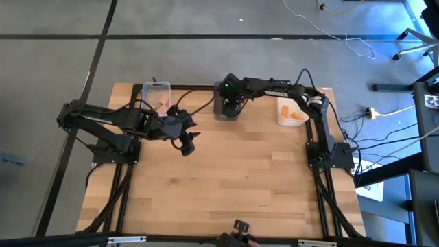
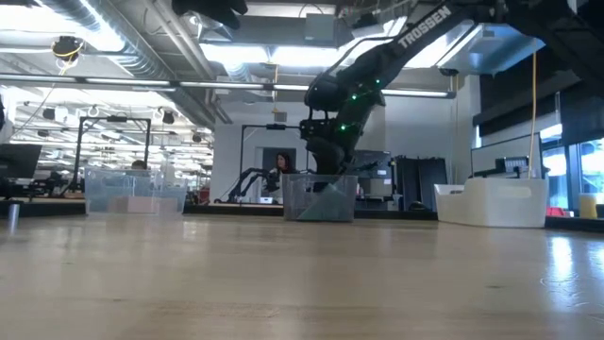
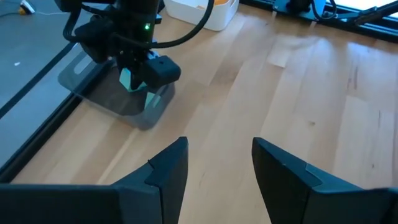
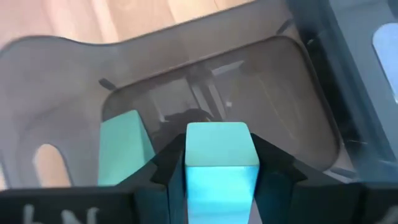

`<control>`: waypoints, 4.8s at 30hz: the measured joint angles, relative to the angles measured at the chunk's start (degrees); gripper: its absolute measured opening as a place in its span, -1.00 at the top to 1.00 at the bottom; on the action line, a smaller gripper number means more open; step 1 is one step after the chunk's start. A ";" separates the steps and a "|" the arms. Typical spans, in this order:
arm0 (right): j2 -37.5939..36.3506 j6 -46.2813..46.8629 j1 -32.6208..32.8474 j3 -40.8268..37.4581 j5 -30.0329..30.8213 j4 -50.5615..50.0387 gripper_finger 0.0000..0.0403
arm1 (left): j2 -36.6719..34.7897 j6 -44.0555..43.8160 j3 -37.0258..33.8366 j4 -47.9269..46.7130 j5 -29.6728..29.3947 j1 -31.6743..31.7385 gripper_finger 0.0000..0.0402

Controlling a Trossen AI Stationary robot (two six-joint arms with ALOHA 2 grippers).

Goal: Sort & place blocks by color
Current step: Put the blue block into the black bin, then return to Home Position

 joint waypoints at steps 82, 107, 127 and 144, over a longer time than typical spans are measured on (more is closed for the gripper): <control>-117.72 18.84 22.95 -32.82 -5.73 -18.24 -0.29 | -62.19 13.49 -7.77 -19.34 -3.18 -3.64 0.16; -119.62 11.73 22.95 -55.27 -15.46 9.41 -0.29 | -70.77 21.43 -35.22 13.32 13.08 -3.12 0.16; -119.67 18.04 22.95 -81.10 -19.32 32.72 -0.29 | -70.75 22.28 -52.96 28.66 11.68 -3.12 0.16; -119.47 17.50 22.95 -90.42 -15.02 36.35 -0.29 | -70.73 19.15 -61.46 30.27 8.68 -3.10 0.16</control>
